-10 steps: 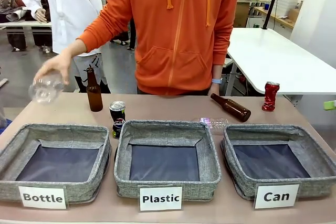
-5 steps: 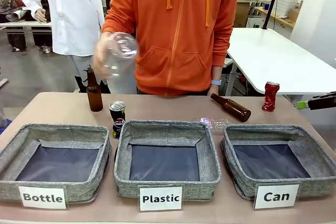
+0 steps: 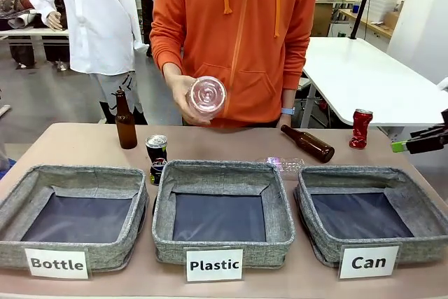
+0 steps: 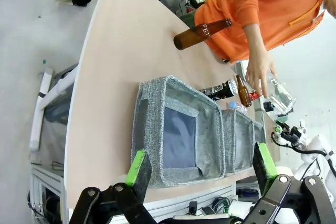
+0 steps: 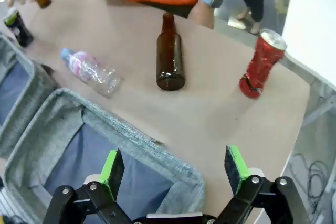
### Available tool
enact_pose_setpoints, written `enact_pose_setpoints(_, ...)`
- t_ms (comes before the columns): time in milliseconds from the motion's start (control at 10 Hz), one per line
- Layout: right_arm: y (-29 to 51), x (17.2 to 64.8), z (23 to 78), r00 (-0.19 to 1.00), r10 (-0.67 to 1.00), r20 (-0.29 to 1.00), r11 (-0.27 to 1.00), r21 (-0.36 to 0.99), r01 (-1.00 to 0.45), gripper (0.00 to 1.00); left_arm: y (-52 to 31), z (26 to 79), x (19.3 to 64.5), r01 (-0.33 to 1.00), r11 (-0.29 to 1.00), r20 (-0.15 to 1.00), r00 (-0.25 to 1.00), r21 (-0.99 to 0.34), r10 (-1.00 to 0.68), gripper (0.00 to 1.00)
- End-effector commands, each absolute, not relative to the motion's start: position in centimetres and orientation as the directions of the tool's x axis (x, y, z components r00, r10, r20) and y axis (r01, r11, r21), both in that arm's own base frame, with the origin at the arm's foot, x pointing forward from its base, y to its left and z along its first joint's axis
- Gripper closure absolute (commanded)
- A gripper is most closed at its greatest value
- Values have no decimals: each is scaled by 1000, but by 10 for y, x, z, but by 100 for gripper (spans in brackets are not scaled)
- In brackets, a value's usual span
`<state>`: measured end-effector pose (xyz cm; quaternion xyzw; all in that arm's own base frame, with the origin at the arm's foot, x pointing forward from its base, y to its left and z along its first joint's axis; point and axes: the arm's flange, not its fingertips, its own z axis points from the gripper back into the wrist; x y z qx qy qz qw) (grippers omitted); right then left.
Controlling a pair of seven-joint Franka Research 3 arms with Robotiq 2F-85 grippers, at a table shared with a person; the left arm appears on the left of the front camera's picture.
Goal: Sort the can waste into the basket.
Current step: Pick up the can waste from the table and place it in the right Fabric basket.
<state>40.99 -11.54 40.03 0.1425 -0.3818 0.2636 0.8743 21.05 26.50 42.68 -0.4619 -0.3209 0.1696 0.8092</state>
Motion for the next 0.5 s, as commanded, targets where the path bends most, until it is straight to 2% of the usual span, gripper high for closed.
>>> enact_pose_setpoints(0, -136, 458, 376, 452, 415, 789, 746, -11, -666, 0, 267, 428, 212, 46, 516, 382, 729, -856, 569, 0)
enact_pose_setpoints(400, -150, 510, 326, 431, 425, 796, 777, -76, -625, 0, 267, 428, 212, 46, 516, 382, 729, -856, 569, 0)
